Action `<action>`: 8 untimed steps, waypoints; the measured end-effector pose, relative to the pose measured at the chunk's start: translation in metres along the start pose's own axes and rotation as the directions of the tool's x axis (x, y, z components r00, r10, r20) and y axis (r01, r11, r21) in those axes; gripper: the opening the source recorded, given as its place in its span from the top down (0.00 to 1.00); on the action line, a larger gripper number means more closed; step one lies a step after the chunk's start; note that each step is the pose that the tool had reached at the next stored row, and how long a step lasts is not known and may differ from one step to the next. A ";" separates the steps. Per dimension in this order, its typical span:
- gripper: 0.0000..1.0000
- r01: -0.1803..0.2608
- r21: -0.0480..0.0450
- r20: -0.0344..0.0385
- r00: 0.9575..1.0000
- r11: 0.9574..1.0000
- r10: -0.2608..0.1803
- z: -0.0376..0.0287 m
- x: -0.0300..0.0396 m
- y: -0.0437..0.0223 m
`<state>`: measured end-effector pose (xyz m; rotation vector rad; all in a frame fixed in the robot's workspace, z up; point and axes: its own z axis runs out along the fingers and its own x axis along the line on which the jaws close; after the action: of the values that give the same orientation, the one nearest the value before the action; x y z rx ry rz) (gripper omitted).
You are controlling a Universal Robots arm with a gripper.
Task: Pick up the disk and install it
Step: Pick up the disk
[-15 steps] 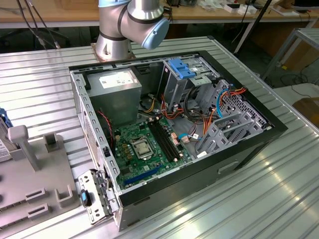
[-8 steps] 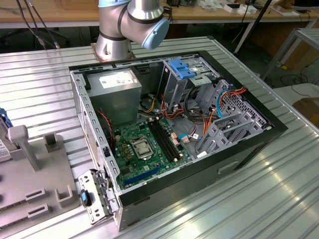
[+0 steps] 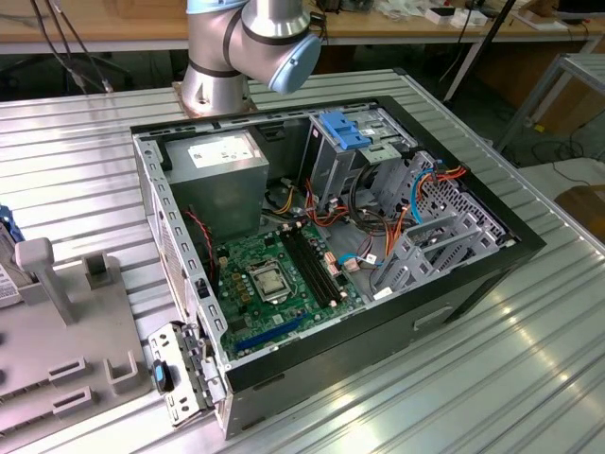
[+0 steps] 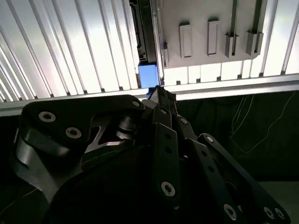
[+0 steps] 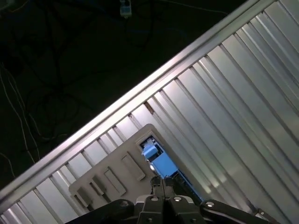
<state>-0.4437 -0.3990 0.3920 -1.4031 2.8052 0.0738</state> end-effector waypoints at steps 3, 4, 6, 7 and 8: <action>0.89 0.065 -0.002 -0.003 0.998 0.998 -0.065 0.0000 0.0000 0.0000; 0.89 0.081 -0.002 -0.003 0.997 0.997 -0.081 0.0000 0.0000 0.0000; 0.89 0.120 -0.003 -0.005 0.993 0.993 -0.120 0.0000 0.0000 0.0000; 0.89 0.138 -0.004 -0.005 0.990 0.990 -0.138 0.0000 0.0000 0.0000; 0.89 0.169 -0.005 -0.006 0.986 0.986 -0.169 0.0000 0.0000 0.0000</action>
<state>-0.4437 -0.3990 0.3920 -1.6383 2.6794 0.0743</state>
